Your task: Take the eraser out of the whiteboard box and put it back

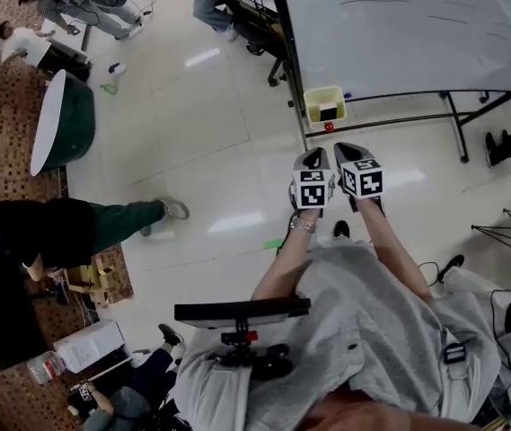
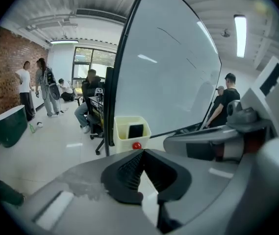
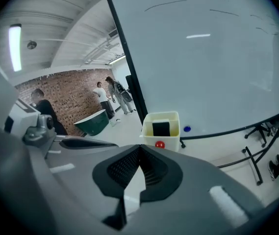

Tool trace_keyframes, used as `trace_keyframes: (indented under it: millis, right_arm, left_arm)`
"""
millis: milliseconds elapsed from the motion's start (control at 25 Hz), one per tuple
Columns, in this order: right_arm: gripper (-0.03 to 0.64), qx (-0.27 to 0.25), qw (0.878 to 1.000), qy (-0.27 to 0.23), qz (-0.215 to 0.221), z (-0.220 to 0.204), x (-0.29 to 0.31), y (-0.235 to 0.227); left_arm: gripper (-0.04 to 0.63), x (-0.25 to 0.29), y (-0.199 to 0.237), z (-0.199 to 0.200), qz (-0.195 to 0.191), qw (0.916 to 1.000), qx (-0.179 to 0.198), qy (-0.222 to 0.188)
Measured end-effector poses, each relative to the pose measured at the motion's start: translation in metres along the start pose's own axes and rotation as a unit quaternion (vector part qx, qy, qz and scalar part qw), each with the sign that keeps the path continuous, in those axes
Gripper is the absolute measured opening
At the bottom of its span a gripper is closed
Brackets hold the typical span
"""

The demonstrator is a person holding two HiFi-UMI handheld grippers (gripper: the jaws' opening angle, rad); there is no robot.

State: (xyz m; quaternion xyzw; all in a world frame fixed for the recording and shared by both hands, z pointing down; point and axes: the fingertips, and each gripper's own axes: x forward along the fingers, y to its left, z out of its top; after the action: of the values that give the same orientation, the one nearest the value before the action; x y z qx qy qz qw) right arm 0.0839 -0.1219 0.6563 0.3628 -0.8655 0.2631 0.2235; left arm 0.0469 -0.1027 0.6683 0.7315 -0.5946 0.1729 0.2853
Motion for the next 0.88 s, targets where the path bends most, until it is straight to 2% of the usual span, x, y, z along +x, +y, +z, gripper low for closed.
trace_keyframes:
  millis: [120,280,640,880]
  right_arm:
    - [0.003,0.025,0.999,0.029,0.003,-0.037,-0.026,-0.010]
    - [0.003,0.014,0.999,0.042,0.016,-0.058,-0.045,0.004]
    - [0.003,-0.013,0.999,0.017,0.027,-0.035,-0.049,0.043]
    - [0.003,-0.022,0.999,0.022,0.044,-0.031,-0.035,0.072]
  left_arm:
    - [0.005,-0.019,-0.035,-0.036,-0.003,0.9998,0.004,0.018]
    - [0.005,-0.041,-0.050,-0.055,-0.002,0.9997,0.004,0.025]
    - [0.005,-0.062,-0.029,-0.018,-0.008,0.9999,0.004,-0.009]
    - [0.005,-0.072,-0.003,-0.014,0.000,0.9999,0.000,-0.012]
